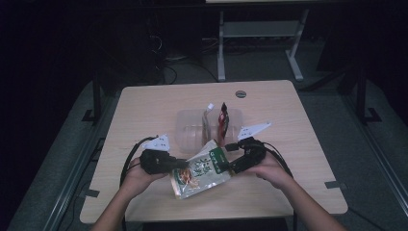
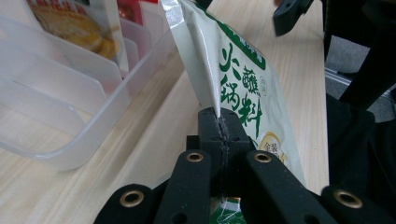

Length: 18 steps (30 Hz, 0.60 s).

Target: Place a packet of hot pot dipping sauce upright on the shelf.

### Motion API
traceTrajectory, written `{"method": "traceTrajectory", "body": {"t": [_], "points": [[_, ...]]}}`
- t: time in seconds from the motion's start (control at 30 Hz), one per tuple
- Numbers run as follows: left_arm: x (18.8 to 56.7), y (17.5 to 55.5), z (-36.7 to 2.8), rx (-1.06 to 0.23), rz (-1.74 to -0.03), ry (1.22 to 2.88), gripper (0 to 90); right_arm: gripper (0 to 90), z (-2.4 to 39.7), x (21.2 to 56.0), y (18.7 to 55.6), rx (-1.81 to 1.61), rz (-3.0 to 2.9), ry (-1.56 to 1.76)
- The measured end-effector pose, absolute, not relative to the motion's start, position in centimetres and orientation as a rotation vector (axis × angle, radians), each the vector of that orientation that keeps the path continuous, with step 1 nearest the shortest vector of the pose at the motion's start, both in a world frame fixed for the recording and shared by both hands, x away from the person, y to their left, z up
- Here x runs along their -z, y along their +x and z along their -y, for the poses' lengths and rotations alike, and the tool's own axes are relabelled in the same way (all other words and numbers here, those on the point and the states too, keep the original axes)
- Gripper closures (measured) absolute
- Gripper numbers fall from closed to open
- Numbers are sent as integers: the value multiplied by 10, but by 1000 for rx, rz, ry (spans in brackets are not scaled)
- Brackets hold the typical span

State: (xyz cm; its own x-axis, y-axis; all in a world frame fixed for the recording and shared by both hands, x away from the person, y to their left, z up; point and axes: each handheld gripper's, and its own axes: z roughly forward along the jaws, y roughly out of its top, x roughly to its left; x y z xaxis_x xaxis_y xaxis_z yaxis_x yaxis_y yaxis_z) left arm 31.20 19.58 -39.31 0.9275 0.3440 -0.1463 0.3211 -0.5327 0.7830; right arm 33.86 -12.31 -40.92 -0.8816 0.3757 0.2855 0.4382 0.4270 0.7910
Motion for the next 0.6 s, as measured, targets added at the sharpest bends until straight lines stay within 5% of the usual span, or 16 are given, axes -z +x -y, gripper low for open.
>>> {"method": "traceTrajectory", "body": {"t": [0.27, 0.6], "points": [[385, 307, -195, -44, -436, 2138, 900, 189, 108, 417, 344, 1454, 2530, -659], [385, 307, -193, -56, -429, 2129, 900, 402, 113, 423, 346, 1450, 2432, -612]]}}
